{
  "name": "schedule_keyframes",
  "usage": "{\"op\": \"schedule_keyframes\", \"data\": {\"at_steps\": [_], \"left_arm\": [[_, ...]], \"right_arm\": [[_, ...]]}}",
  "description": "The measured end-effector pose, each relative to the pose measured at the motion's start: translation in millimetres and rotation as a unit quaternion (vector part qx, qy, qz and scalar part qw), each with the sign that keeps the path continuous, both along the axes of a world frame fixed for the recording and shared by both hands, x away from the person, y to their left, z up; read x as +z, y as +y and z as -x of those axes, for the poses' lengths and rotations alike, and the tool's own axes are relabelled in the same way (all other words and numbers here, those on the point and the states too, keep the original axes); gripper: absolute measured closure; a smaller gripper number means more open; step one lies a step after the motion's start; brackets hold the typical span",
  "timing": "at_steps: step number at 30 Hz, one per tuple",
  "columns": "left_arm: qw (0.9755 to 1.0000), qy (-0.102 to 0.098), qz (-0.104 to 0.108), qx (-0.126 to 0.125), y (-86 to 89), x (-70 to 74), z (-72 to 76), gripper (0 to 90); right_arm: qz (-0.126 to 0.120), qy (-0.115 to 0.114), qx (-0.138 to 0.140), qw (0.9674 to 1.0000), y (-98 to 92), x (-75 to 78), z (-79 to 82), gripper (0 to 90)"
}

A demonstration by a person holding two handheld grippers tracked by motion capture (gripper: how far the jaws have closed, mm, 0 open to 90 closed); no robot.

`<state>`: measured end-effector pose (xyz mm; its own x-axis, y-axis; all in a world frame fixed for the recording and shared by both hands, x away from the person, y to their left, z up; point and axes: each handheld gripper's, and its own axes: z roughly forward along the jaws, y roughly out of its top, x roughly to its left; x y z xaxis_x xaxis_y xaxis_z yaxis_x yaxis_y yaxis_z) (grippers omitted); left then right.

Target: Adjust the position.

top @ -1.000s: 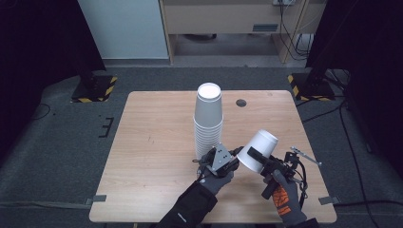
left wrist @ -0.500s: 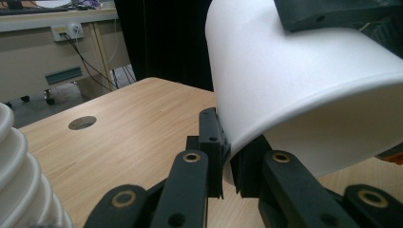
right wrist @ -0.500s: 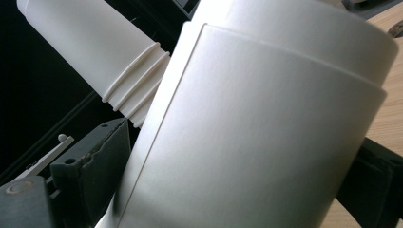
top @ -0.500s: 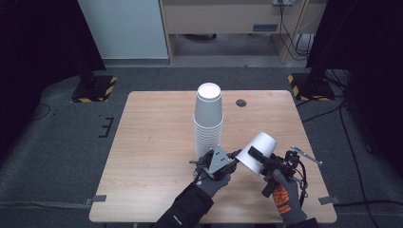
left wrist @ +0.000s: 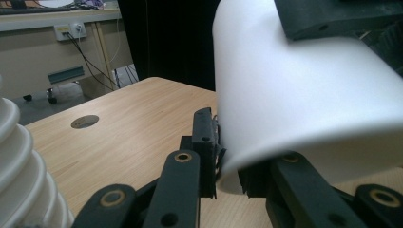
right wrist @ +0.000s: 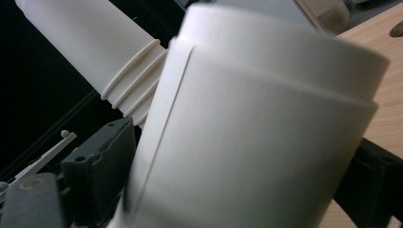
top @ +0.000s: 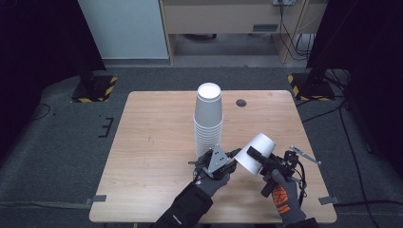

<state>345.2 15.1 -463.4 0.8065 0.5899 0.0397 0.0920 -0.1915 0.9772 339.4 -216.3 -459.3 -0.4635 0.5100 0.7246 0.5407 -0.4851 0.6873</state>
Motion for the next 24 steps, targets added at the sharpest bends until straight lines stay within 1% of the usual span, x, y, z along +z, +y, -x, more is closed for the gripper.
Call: {"op": "schedule_keyframes", "data": {"at_steps": [2, 6, 8, 9, 12, 15, 20, 24], "left_arm": [[1.0000, -0.001, 0.001, 0.000, -1.2, -0.8, -0.3, 79.0], [0.9999, -0.008, -0.008, -0.005, -2.3, -0.2, 1.8, 82.7], [0.9999, -0.008, -0.007, -0.007, -2.2, 0.5, 2.5, 83.1], [0.9999, -0.009, -0.006, -0.009, -2.1, 1.2, 2.9, 83.2], [0.9999, -0.007, -0.005, -0.015, -1.1, 3.1, 3.6, 83.4], [0.9998, -0.004, -0.004, -0.018, 0.0, 4.1, 4.9, 83.4], [0.9998, 0.001, -0.001, -0.019, 1.1, 5.7, 5.5, 83.5], [0.9998, 0.004, -0.003, -0.019, 1.2, 6.1, 6.4, 83.6]], "right_arm": [[0.007, -0.001, -0.003, 1.0000, 0.2, -0.1, 0.1, 12.2], [0.000, -0.001, -0.003, 1.0000, -0.5, 0.1, -0.2, 11.8], [0.006, -0.006, -0.004, 1.0000, -0.5, 0.4, -0.2, 11.1], [0.005, -0.006, -0.004, 1.0000, -0.7, 1.3, 0.0, 10.6], [0.008, -0.011, -0.006, 0.9999, -1.5, 3.2, -0.2, 8.9], [0.019, -0.018, -0.009, 0.9996, -1.7, 5.3, -0.3, 7.4], [0.017, -0.023, -0.010, 0.9995, -1.1, 5.9, -0.8, 6.5], [0.022, -0.025, -0.011, 0.9994, -1.7, 6.4, -0.9, 5.8]]}}
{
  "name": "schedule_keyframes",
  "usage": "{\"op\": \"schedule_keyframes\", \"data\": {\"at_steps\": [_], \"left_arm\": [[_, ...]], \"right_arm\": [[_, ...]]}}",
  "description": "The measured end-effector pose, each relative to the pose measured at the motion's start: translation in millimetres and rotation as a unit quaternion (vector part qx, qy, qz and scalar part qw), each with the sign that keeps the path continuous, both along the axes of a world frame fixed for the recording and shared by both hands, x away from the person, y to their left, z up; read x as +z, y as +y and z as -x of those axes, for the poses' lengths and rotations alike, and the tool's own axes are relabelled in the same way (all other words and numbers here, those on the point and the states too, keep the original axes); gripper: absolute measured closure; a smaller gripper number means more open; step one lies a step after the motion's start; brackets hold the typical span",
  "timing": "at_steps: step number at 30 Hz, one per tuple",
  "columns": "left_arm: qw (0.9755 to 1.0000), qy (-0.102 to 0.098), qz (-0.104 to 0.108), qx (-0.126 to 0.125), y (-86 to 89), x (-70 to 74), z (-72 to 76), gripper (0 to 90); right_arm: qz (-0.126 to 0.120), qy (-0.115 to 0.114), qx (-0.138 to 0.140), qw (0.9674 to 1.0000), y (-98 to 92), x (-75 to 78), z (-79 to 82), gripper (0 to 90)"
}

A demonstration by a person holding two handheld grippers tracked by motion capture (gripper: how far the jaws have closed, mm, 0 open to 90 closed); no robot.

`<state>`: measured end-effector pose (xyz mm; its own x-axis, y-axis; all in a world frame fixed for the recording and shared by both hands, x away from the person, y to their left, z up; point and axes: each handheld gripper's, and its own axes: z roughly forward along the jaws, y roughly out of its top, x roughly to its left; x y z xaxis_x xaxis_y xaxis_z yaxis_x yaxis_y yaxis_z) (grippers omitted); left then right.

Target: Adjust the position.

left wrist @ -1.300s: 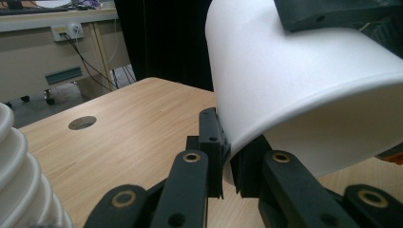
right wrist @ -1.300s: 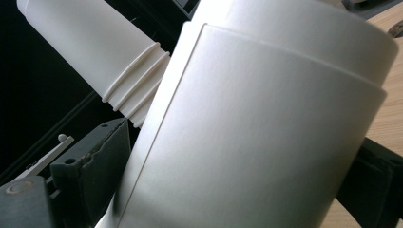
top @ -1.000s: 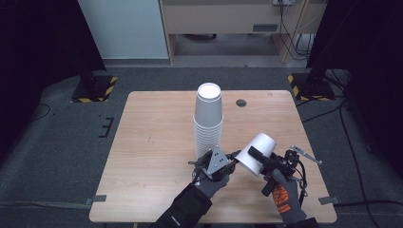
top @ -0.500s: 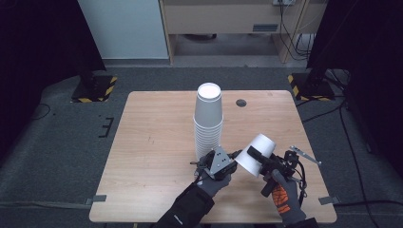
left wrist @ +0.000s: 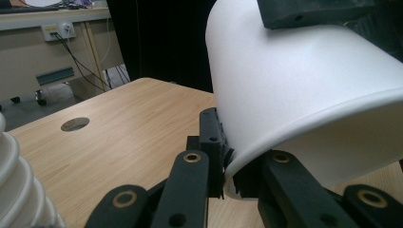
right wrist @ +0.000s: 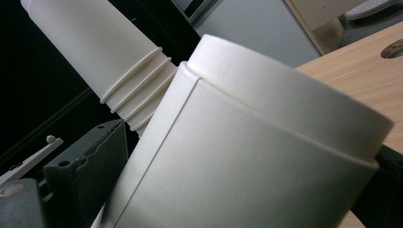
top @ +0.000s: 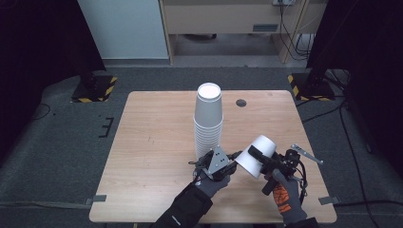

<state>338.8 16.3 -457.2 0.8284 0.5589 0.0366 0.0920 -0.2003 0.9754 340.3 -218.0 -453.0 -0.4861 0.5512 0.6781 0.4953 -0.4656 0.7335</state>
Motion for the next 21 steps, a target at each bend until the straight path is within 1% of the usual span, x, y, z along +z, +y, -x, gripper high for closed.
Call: {"op": "schedule_keyframes", "data": {"at_steps": [4, 7, 9, 11, 15, 16, 19, 20, 21], "left_arm": [[1.0000, 0.001, -0.002, -0.003, 0.4, 0.2, 1.6, 83.7], [0.9999, 0.002, -0.004, -0.009, 0.7, 0.5, 3.6, 83.8], [0.9999, 0.004, -0.006, -0.012, 1.1, 1.0, 4.7, 84.0], [0.9999, 0.008, -0.003, -0.013, 1.4, 1.0, 5.5, 84.1], [0.9997, 0.016, -0.005, -0.020, 3.3, 1.1, 7.1, 84.3], [0.9996, 0.019, -0.003, -0.022, 3.7, 1.0, 7.7, 84.3], [0.9994, 0.022, -0.007, -0.026, 5.4, 1.4, 9.4, 84.3], [0.9994, 0.023, -0.009, -0.026, 6.2, 1.5, 9.9, 84.3], [0.9993, 0.023, -0.011, -0.027, 7.1, 1.7, 10.1, 84.3]], "right_arm": [[0.005, -0.004, -0.001, 1.0000, -0.7, 0.4, -0.5, 5.0], [0.012, -0.012, -0.013, 0.9998, -3.7, 1.7, -0.7, 4.9], [0.014, -0.013, -0.020, 0.9996, -6.1, 2.1, -0.9, 4.8], [0.022, -0.018, -0.025, 0.9993, -7.8, 2.0, -1.7, 4.8], [0.038, -0.025, -0.038, 0.9982, -12.4, 3.7, -2.9, 5.6], [0.036, -0.027, -0.044, 0.9980, -14.0, 4.1, -3.3, 5.7], [0.038, -0.029, -0.055, 0.9973, -19.8, 4.9, -4.6, 6.2], [0.043, -0.031, -0.059, 0.9969, -22.1, 4.9, -5.0, 6.6], [0.040, -0.032, -0.061, 0.9968, -23.7, 5.1, -5.3, 6.8]]}}
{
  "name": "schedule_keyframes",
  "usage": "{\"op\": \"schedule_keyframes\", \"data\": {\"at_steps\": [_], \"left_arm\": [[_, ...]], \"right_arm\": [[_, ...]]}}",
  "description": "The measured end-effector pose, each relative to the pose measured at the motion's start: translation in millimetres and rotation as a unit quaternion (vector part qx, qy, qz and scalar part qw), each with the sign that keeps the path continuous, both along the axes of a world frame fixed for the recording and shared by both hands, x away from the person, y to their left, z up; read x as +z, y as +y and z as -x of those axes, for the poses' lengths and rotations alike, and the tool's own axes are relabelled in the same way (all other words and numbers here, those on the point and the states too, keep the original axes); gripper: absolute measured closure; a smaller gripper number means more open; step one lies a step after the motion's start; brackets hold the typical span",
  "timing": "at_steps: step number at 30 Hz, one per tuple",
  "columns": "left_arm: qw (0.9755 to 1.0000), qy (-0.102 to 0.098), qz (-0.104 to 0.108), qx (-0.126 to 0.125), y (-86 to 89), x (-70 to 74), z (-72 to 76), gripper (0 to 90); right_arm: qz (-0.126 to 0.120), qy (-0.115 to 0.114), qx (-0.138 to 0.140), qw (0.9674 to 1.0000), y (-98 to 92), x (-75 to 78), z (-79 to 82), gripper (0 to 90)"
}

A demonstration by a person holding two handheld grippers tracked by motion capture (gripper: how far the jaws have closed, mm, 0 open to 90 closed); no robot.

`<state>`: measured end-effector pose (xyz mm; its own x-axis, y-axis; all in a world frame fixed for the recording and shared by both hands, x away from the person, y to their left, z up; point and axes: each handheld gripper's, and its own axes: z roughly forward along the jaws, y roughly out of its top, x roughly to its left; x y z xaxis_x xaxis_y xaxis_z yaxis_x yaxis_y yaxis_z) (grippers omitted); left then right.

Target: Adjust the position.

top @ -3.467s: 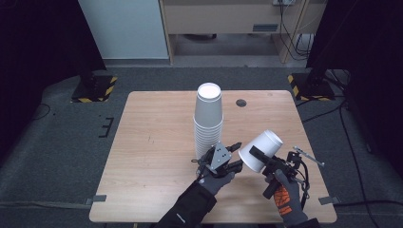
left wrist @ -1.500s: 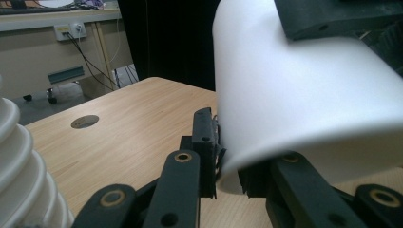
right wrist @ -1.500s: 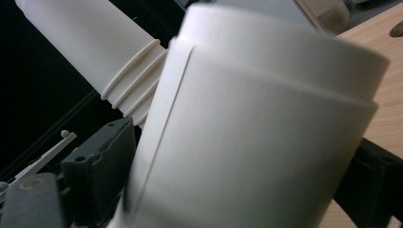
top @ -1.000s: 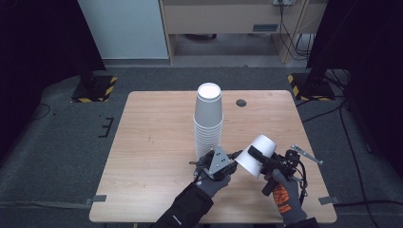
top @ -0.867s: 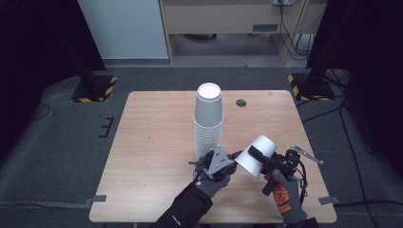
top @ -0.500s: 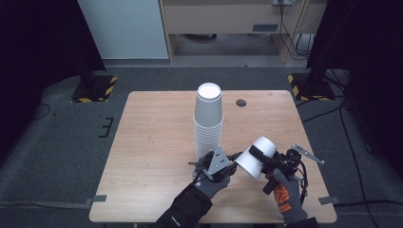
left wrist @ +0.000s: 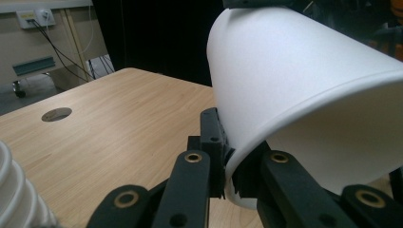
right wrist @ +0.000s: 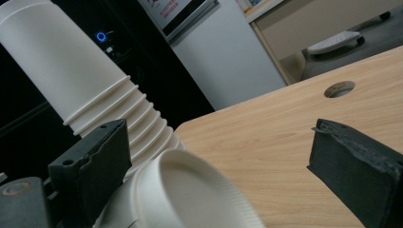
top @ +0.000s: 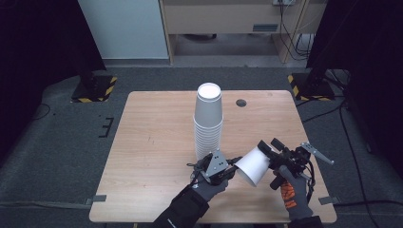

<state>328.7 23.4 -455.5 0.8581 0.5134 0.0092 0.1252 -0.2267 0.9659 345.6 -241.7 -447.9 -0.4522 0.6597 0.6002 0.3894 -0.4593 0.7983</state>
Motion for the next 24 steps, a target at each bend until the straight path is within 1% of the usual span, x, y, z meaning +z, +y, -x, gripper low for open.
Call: {"op": "schedule_keyframes", "data": {"at_steps": [5, 7, 10, 15, 21, 24], "left_arm": [[0.9999, 0.008, -0.006, 0.003, 8.1, -0.1, -1.1, 84.2], [0.9999, 0.012, -0.007, 0.002, 12.1, -0.6, -1.3, 84.2], [0.9998, 0.016, -0.010, 0.003, 19.1, -0.9, -1.2, 84.2], [0.9997, 0.018, -0.017, 0.005, 33.8, 2.0, 1.1, 84.2], [0.9996, 0.018, -0.020, 0.008, 51.6, 6.7, 5.5, 84.2], [0.9996, 0.021, -0.016, 0.011, 61.1, 7.1, 7.3, 84.1]], "right_arm": [[0.004, -0.007, -0.015, 0.9999, -8.8, 1.0, -1.7, 7.3], [0.001, -0.006, -0.022, 0.9997, -12.6, 1.1, -2.5, 7.5], [0.006, -0.006, -0.033, 0.9994, -18.7, 0.4, -3.2, 7.8], [0.026, -0.003, -0.052, 0.9983, -27.5, -0.9, -3.4, 8.2], [0.052, -0.005, -0.064, 0.9966, -32.7, -3.2, -3.9, 8.2], [0.070, -0.004, -0.069, 0.9952, -34.7, -4.7, -3.9, 8.2]]}}
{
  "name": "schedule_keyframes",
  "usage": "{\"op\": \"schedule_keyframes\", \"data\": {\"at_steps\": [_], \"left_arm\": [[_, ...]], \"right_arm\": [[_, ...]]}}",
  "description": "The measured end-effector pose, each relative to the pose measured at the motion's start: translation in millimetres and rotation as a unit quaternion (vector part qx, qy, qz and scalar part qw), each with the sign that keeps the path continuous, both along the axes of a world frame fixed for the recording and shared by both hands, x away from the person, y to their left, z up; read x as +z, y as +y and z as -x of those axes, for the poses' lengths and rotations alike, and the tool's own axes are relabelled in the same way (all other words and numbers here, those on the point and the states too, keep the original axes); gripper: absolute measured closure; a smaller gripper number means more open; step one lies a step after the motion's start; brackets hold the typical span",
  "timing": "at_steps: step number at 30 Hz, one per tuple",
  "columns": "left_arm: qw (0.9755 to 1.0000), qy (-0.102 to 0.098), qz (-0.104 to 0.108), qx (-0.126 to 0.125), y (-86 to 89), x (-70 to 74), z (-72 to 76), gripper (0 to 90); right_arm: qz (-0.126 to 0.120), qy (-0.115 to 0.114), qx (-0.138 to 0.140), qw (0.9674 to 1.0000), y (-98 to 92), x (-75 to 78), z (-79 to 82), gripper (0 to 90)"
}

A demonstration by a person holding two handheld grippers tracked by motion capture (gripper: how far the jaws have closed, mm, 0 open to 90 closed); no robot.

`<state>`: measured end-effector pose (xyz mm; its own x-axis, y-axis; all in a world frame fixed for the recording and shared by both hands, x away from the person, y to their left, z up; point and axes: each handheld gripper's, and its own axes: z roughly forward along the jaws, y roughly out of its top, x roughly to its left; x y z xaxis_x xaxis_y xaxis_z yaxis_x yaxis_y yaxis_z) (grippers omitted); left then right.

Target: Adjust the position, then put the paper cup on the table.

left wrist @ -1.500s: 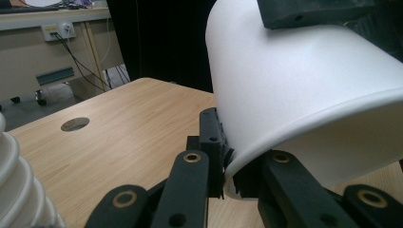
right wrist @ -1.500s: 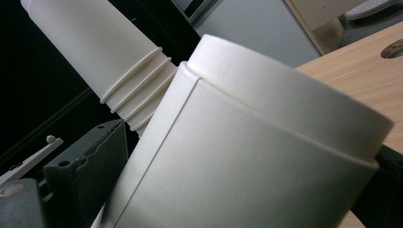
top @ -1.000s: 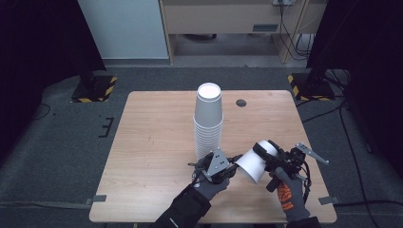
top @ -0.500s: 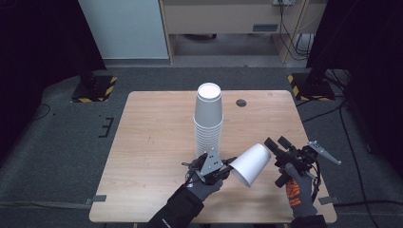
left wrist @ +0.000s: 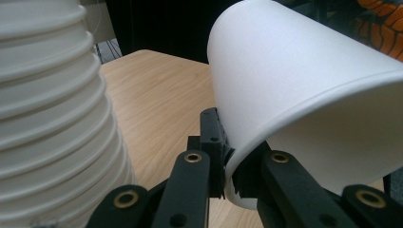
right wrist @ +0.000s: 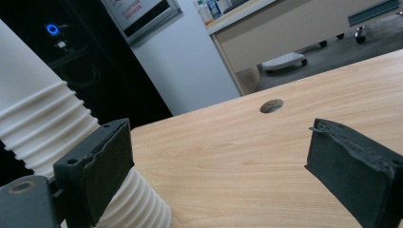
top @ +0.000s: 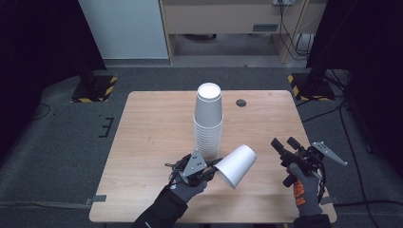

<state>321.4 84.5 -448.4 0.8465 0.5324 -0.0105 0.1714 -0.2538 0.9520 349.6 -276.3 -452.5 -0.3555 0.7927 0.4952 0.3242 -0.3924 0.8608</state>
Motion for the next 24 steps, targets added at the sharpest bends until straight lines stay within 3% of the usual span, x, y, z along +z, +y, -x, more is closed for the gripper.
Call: {"op": "schedule_keyframes", "data": {"at_steps": [14, 24], "left_arm": [[0.9997, 0.019, 0.001, 0.015, 43.0, -11.9, 10.9, 84.1], [0.9991, 0.035, -0.004, 0.024, 70.7, -18.5, 19.6, 84.2]], "right_arm": [[0.051, 0.011, -0.008, 0.9986, -3.8, -8.2, 0.4, 8.1], [0.094, 0.017, -0.010, 0.9954, -1.6, -10.8, -0.1, 8.1]]}}
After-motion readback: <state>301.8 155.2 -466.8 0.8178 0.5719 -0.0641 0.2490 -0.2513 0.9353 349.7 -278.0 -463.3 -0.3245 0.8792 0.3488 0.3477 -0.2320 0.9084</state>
